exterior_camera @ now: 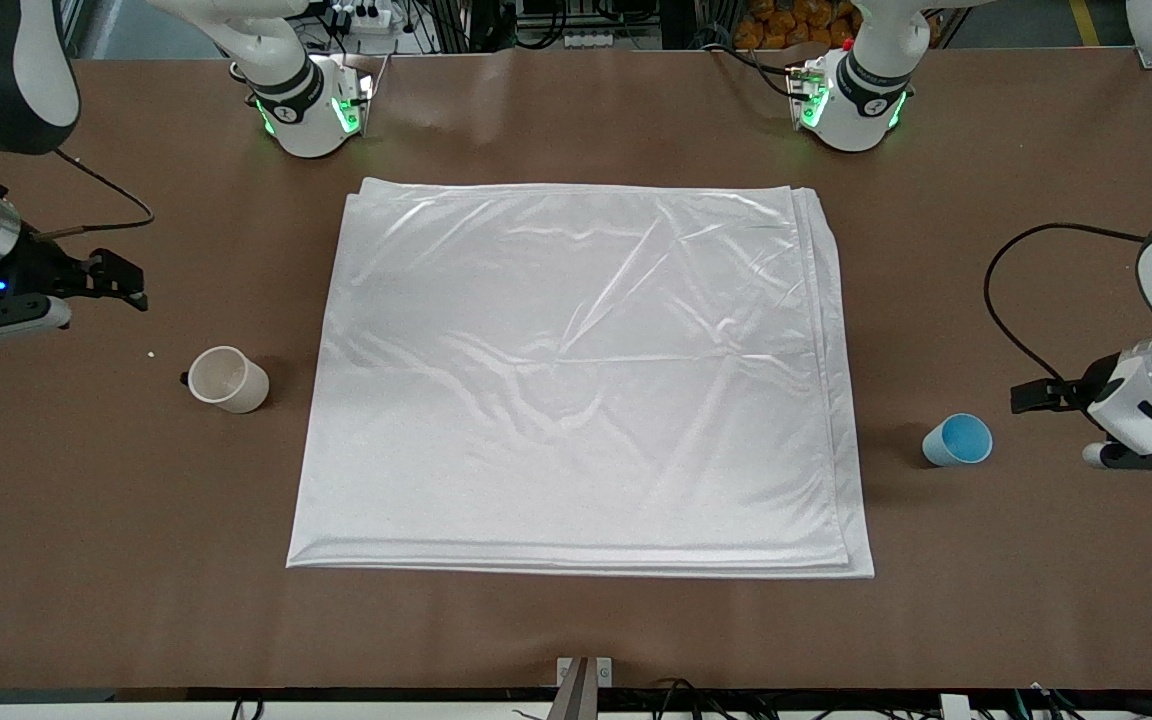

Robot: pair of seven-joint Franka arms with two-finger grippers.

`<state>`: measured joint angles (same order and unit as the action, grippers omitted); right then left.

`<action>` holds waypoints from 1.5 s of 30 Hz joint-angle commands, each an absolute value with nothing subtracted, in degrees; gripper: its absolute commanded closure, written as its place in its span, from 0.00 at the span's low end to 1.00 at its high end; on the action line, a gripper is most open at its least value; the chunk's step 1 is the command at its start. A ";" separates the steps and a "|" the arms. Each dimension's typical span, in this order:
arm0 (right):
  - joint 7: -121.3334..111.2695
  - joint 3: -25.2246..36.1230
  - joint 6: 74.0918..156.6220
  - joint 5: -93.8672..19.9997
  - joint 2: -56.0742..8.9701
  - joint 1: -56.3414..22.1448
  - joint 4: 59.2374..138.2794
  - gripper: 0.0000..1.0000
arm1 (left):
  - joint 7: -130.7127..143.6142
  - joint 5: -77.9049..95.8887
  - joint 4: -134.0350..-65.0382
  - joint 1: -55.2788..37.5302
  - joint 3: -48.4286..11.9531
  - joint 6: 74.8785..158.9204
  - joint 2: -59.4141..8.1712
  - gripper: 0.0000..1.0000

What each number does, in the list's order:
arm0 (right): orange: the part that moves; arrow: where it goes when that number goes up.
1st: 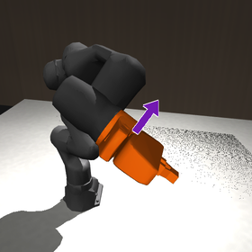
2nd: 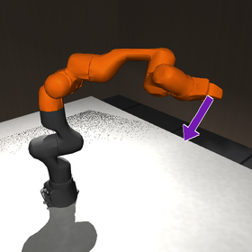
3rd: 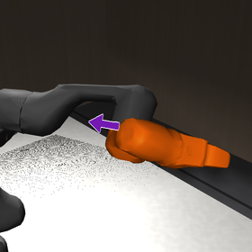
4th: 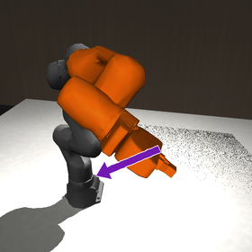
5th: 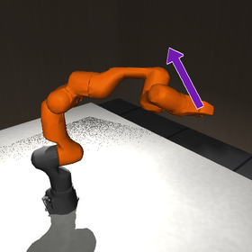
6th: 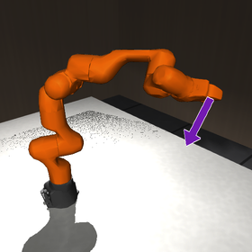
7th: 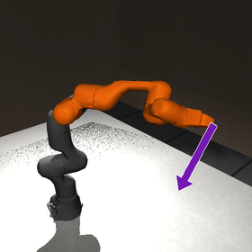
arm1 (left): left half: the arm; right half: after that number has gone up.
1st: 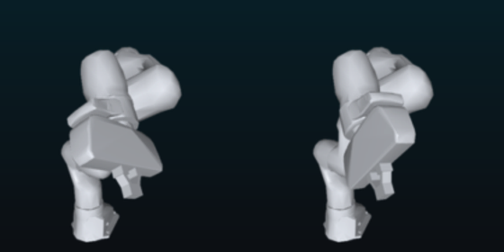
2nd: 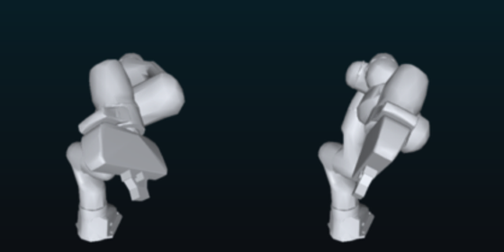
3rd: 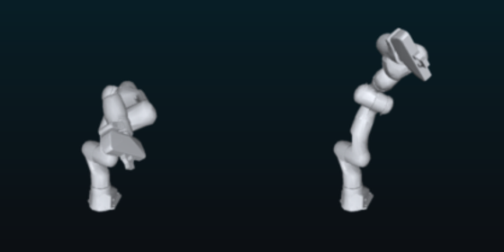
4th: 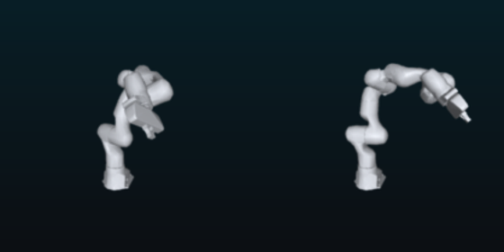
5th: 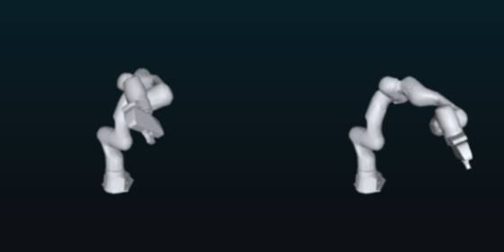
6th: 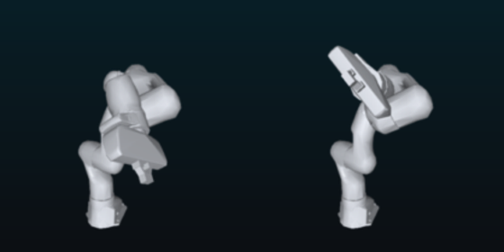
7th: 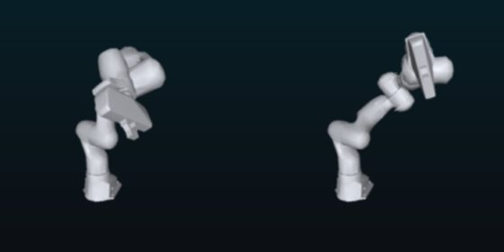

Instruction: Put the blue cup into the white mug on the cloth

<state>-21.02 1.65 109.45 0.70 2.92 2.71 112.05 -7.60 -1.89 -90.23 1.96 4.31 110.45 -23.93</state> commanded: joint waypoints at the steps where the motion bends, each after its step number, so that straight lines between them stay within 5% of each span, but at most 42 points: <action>1: -28.82 1.76 113.11 1.05 4.40 3.43 116.27 0.00 | -9.05 -1.76 -89.38 2.20 4.39 113.37 -26.98 0.00; 32: -74.78 1.93 124.97 1.23 -7.29 8.00 119.62 0.04 | -9.93 -1.23 -89.03 3.16 4.31 120.76 -39.46 0.00; 34: -77.24 1.93 126.03 1.23 -8.17 8.35 119.71 0.00 | -9.76 -0.88 -89.03 3.08 4.31 120.94 -39.81 0.23; 39: -81.29 1.93 126.47 1.23 -10.02 9.14 119.62 0.00 | -9.23 -0.79 -89.03 3.08 4.31 120.94 -40.17 0.99; 45: -84.46 1.93 127.70 1.32 -11.51 9.40 119.62 0.00 | -9.23 -0.79 -89.12 3.08 4.22 120.94 -40.17 1.00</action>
<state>-81.32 2.21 127.05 0.80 -10.55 8.86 119.77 -7.92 -1.89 -90.05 2.99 4.22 120.76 -39.62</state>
